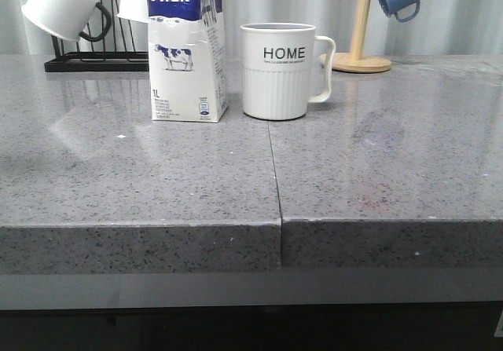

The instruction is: Place milk next to cup

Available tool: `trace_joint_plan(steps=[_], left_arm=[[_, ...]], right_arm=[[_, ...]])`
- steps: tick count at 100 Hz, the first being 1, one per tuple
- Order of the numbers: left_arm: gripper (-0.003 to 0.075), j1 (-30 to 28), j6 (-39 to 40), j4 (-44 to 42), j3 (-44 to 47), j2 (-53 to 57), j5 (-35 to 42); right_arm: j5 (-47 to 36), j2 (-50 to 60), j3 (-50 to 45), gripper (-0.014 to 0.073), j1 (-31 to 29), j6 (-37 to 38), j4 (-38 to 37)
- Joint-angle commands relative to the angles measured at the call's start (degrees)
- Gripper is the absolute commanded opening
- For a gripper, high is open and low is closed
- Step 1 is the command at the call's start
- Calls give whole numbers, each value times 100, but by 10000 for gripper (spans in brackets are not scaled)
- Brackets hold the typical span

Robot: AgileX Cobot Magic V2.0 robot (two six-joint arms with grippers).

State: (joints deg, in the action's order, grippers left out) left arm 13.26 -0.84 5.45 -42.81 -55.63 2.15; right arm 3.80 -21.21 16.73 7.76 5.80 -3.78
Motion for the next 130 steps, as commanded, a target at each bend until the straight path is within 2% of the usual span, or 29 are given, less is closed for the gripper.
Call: trace_joint_plan(steps=[1,33,43,50,57,74,130], left_arm=[[669,-126,276,-267,55,440,286],[668,-161,306,-355,1191,1939,26],[617,-161,306,-355,1403,2233,26],[531,-161,306,-355,1488,2332,26],[399,-161,306,-355,1541,2344,26],[-17,-161,306,-375,1551,2344,31],[-20,-161,306,-389,1551,2344,175]], right_arm=[[-446,-13,153,-120,-25,-15,-51],[-446,-13,153,-120,-25,-15,-51],[-446,-13,153,-120,-25,-15,-51],[-446,-13,153,-120,-25,-15,-51],[-446,-13,153,-120,-25,-15,-51],[-446,-13,153,-120,-25,-15,-51],[-446,-13,153,-120,-25,-15,-51]])
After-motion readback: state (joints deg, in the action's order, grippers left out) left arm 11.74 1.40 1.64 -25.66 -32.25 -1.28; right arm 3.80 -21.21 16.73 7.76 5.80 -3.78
